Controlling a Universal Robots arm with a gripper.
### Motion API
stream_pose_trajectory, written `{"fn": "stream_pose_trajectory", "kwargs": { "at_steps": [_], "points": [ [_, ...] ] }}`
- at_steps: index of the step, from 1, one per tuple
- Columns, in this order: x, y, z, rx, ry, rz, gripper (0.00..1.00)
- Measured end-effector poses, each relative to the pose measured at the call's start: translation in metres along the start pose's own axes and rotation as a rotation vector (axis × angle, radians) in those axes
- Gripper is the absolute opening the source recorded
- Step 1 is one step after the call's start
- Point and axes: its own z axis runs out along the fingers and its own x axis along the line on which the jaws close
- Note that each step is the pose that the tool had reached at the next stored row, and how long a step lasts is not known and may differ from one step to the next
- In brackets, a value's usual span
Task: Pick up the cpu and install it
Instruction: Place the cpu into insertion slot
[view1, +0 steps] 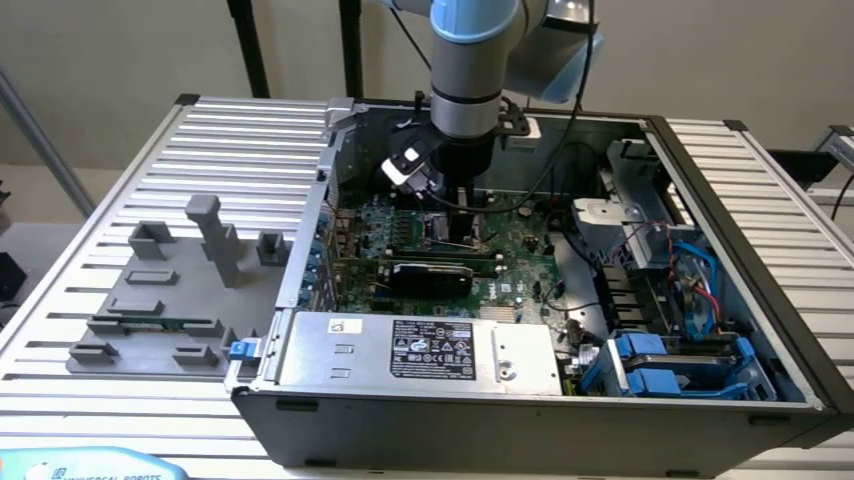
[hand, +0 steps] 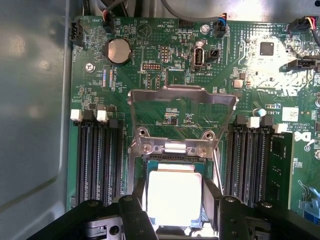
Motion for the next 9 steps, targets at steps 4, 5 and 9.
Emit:
{"fn": "stream_pose_trajectory", "kwargs": {
  "at_steps": [4,5,9],
  "points": [
    [0.0009,0.0003,0.0014,0.0000,-0.0004,0.000,0.54],
    [0.0009,0.0003,0.0016,0.0000,-0.0006,0.000,0.54],
    [0.0012,0.0002,0.0021,0.0000,-0.0026,0.000,0.54]
  ]
}}
